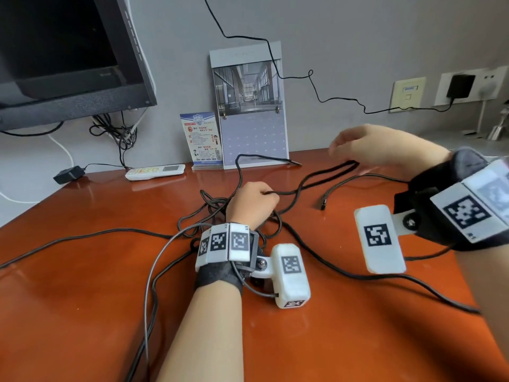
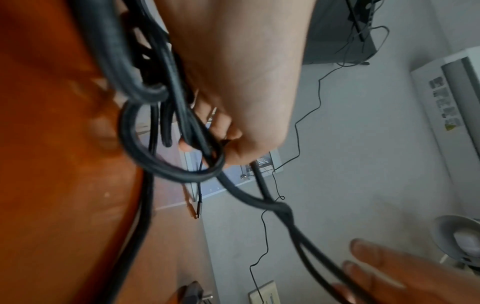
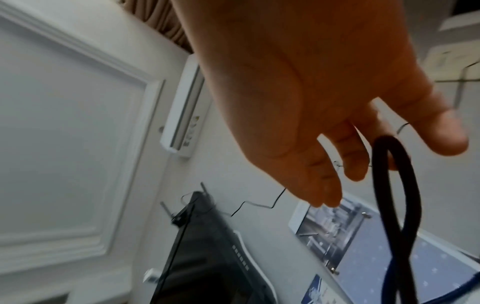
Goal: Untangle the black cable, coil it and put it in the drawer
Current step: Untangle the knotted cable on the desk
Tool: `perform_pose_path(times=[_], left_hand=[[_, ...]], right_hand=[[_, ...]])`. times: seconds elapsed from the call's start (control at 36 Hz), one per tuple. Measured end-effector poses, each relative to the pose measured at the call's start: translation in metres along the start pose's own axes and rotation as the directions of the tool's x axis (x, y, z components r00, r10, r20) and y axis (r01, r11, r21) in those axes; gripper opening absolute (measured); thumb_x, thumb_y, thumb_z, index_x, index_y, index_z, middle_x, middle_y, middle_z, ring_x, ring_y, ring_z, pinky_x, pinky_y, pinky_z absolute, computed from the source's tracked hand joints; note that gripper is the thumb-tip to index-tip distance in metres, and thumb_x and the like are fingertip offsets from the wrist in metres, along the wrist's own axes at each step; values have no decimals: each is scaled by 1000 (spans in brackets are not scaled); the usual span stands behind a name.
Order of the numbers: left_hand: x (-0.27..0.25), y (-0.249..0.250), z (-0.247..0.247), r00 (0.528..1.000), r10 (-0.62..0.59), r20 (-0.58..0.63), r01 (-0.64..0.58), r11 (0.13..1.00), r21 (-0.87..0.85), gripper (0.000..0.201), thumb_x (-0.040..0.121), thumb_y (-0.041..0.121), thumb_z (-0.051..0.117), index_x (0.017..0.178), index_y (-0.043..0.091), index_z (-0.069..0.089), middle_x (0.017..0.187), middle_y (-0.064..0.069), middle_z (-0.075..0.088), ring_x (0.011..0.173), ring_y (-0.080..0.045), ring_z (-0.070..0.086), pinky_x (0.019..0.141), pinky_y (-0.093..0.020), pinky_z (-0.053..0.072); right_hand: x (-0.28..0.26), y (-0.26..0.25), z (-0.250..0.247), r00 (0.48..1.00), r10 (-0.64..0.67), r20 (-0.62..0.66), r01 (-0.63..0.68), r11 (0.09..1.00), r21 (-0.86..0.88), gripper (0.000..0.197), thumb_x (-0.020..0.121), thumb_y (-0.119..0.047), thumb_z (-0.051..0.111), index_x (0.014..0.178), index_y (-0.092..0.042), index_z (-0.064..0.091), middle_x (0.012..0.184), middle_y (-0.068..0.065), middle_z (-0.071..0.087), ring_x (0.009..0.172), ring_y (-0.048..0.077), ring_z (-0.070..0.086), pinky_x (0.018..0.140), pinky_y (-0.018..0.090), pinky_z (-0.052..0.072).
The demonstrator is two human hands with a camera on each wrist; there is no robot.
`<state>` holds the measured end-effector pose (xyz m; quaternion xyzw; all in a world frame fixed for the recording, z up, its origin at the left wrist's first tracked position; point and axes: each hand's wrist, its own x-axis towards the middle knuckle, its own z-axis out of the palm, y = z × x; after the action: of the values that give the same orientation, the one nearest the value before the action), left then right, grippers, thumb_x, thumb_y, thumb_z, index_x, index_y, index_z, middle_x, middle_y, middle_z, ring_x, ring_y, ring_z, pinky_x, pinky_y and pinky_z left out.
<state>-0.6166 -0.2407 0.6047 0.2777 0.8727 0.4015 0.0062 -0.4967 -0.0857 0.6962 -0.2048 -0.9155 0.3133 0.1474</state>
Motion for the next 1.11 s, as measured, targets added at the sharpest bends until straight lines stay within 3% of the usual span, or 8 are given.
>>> perform_pose_path(times=[0.08,0.25,0.36,0.44,0.67,0.81,0.94,1.11], left_hand=[[4,-4,-1,991,-31,-132,14,991,-132,23,82,16,57,61,26,58,71,9,63,80,-18,60,76,-30,45],[5,-6,-6,940,-139,-311,1,914,-406,20,84,6,55,71,20,60,68,8,61,69,-11,55,68,-25,40],[5,-7,-11,881,-207,-426,-57,846,-529,10,89,6,53,86,6,63,71,12,57,61,4,49,51,-5,35],[4,-6,-12,868,-215,-448,-88,820,-565,10,89,4,53,87,3,62,70,10,58,50,13,49,46,0,33],[2,-2,-14,879,-260,-399,-104,713,-694,17,85,-4,52,79,10,60,67,8,59,66,-5,53,67,-21,41],[1,-3,-15,902,-241,-358,-124,649,-750,22,81,-7,53,72,12,59,68,5,60,66,-9,54,66,-20,43],[1,-1,-12,918,-207,-339,-142,626,-767,20,81,-6,54,72,11,60,70,5,61,69,-9,55,67,-16,44],[4,8,-12,936,-228,-268,-170,374,-912,25,90,-4,48,71,12,53,52,6,54,53,-11,49,51,-16,40]], right_hand=[[-9,-15,-2,998,-64,25,67,988,-141,8,92,-26,54,95,-21,59,90,-2,57,67,12,50,53,20,36],[-10,-17,4,990,-5,-143,-28,973,-229,34,92,-22,51,123,-13,44,127,12,35,117,32,42,92,35,33],[-17,-14,21,977,41,210,46,918,-394,26,89,-24,56,111,-11,57,104,9,58,76,21,58,65,31,52],[-19,-11,44,786,179,592,179,850,-495,36,90,-43,55,112,-15,63,97,-2,64,87,13,63,67,29,55],[-8,-18,79,678,301,671,309,711,-632,39,89,-25,60,121,-3,58,85,2,63,71,12,59,33,10,39],[14,-14,69,863,217,457,175,720,-672,22,87,0,55,106,4,64,47,1,57,22,4,44,27,11,33],[41,15,56,982,132,138,-90,958,-272,24,86,4,44,91,-5,65,71,12,67,48,17,60,42,22,46],[54,37,61,959,175,-223,-159,984,86,31,87,2,46,102,-6,72,107,14,67,95,29,59,71,23,39]])
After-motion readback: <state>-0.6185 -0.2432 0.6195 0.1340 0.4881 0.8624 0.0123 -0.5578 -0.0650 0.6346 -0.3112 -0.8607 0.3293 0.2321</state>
